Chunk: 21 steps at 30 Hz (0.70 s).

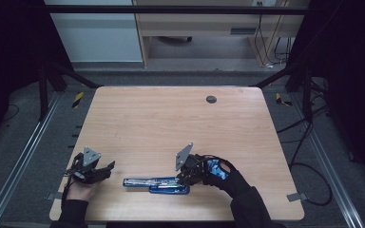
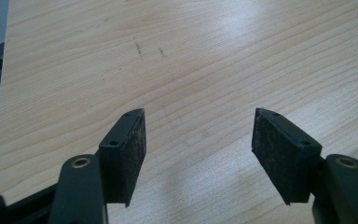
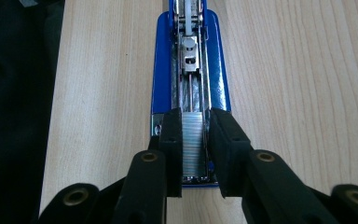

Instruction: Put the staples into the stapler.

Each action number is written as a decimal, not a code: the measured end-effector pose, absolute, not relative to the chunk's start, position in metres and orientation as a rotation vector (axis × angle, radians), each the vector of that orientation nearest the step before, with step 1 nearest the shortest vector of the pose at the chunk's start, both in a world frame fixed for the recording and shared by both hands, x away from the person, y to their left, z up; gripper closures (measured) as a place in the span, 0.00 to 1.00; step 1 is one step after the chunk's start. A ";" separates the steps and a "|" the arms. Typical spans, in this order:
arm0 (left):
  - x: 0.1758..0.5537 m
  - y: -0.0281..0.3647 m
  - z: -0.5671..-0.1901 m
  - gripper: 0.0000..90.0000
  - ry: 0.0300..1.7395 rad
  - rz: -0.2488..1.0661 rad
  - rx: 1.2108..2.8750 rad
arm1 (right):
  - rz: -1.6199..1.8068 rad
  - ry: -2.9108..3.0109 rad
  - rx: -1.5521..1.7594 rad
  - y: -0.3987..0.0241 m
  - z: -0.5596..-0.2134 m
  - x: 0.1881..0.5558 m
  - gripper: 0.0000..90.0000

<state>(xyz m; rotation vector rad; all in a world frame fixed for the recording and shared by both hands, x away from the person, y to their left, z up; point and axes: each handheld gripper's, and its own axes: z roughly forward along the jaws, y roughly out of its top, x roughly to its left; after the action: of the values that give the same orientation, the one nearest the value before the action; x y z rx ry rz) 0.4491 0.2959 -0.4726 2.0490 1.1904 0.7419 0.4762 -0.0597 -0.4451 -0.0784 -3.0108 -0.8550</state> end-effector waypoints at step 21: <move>0.442 0.289 -0.466 0.46 1.111 0.699 2.023 | -1.208 -3.017 -0.425 -0.085 -0.437 0.461 0.83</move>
<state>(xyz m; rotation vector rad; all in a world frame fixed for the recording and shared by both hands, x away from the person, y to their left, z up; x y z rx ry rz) 0.4425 0.2895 -0.4661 2.0227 1.1108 0.6990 0.4609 -0.0847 -0.4368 -0.4248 -3.0174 -1.2080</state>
